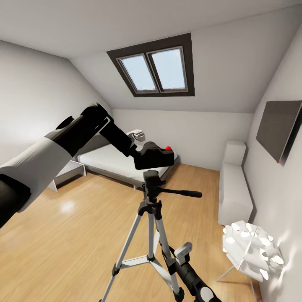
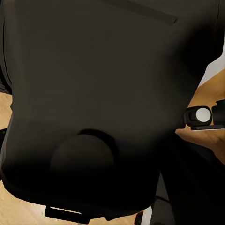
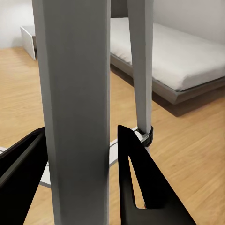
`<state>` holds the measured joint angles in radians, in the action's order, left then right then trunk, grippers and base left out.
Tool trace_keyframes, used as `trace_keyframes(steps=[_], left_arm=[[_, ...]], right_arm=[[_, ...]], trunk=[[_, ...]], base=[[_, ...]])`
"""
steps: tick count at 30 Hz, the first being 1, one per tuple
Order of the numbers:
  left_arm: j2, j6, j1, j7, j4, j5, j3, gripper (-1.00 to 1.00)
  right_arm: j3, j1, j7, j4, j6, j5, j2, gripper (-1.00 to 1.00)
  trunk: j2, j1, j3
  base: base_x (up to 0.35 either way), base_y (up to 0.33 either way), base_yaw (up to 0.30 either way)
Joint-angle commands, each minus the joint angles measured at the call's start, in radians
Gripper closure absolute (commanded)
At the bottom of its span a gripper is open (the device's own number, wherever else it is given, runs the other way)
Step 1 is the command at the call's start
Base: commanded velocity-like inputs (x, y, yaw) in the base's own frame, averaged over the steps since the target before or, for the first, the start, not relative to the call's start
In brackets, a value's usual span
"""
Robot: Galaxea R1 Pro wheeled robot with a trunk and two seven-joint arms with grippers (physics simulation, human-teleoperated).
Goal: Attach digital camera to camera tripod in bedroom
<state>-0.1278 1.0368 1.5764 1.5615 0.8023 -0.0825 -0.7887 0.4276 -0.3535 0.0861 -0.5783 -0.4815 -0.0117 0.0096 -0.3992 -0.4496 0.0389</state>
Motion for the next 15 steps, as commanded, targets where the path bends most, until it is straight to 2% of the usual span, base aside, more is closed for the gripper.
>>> trace_keyframes(steps=[1,15], left_arm=[[-0.001,0.01,0.0,0.009,0.001,-0.009,-0.001,1.0],[-0.017,0.01,-0.006,0.009,0.001,-0.009,-0.004,1.0]], right_arm=[[0.002,-0.001,0.001,0.003,-0.002,-0.016,0.0,1.0],[0.0,-0.001,0.001,0.003,-0.002,-0.016,0.0,1.0]], trunk=[[-0.001,0.0,0.0],[-0.001,0.0,0.0]], base=[[0.0,0.0,0.0],[0.0,0.0,0.0]])
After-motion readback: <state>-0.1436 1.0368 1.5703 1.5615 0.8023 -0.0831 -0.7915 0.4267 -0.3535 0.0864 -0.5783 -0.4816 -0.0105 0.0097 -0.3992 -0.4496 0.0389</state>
